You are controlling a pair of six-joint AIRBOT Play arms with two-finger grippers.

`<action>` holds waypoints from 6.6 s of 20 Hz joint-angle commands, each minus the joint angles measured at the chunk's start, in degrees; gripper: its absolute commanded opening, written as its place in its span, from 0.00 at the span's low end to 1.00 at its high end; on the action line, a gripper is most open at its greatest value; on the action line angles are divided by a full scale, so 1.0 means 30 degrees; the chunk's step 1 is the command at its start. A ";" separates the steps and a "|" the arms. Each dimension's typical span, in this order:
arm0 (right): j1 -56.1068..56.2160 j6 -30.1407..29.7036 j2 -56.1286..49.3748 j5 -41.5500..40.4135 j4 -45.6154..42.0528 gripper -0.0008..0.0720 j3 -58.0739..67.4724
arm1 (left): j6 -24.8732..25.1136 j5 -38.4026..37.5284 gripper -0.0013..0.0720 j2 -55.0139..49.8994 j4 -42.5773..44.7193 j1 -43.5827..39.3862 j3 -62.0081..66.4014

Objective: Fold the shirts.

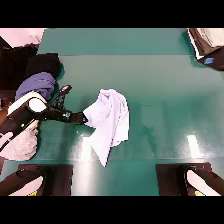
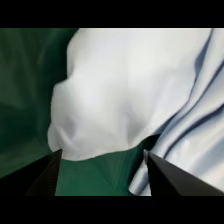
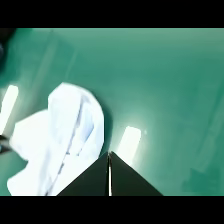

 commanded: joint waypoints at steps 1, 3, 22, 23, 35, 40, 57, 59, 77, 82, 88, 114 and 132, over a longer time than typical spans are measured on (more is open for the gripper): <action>0.3840 0.0991 -0.1064 0.0153 -0.3075 0.03 0.0007 | 0.1705 0.1137 0.87 -0.1734 -0.1647 0.0007 0.0197; 0.5282 0.2120 -0.1741 0.0211 -0.3978 0.03 0.0007 | 0.2251 0.1661 0.86 -0.2594 -0.2667 0.0007 0.0481; 1.3172 0.3373 -0.1865 -1.1336 0.4758 0.80 -1.5089 | 0.2222 -0.0233 0.05 -0.2696 -0.1341 0.0015 0.4233; 1.4287 0.3381 -0.2419 -1.2560 0.4845 0.80 -1.5110 | 0.2215 -0.0386 0.05 -0.2696 -0.1333 0.0015 0.4233; 1.5992 0.3694 -0.4721 -1.4280 0.0678 0.03 -1.1591 | 0.1443 -0.2514 0.05 -0.2193 0.0991 0.0015 0.5348; 1.0477 0.5785 0.1282 -0.8444 -0.5064 0.03 -0.9355 | 0.0036 -0.4014 0.05 0.1872 0.6827 0.0015 1.1169; 0.1348 0.5100 0.3038 0.2397 -0.6987 0.03 0.6368 | -0.0860 -0.8539 0.05 0.5676 0.1530 0.0015 2.4917; 0.1348 0.5107 0.1246 0.3541 -0.6652 0.03 0.7133 | -0.0882 -0.9814 0.05 0.5217 0.2718 0.0007 2.3890; 0.0787 0.1894 -0.8240 -0.4787 -0.3373 0.74 0.0342 | -0.0576 -0.2703 0.05 -0.1421 0.4138 0.0015 0.7730; -0.1989 0.0423 -0.5756 -0.2455 -0.3483 0.68 -0.2557 | -0.0576 -0.2878 0.05 -0.1421 0.5136 0.0066 0.7723; -0.5231 -0.1319 -0.3927 -0.1625 -0.3293 0.67 -1.0397 | -0.1370 -0.2703 0.05 -0.1428 0.4670 0.1574 0.7723; -0.5668 -0.3628 -0.5748 -0.3468 -0.0342 0.03 -1.5744 | -0.1268 -0.5705 0.66 -0.1348 0.1035 0.7905 0.6637; -0.5668 -0.3337 -0.2754 -0.3592 -0.0379 0.03 -1.5744 | 0.6892 0.2317 0.51 -0.1457 -0.8357 0.7271 -0.1406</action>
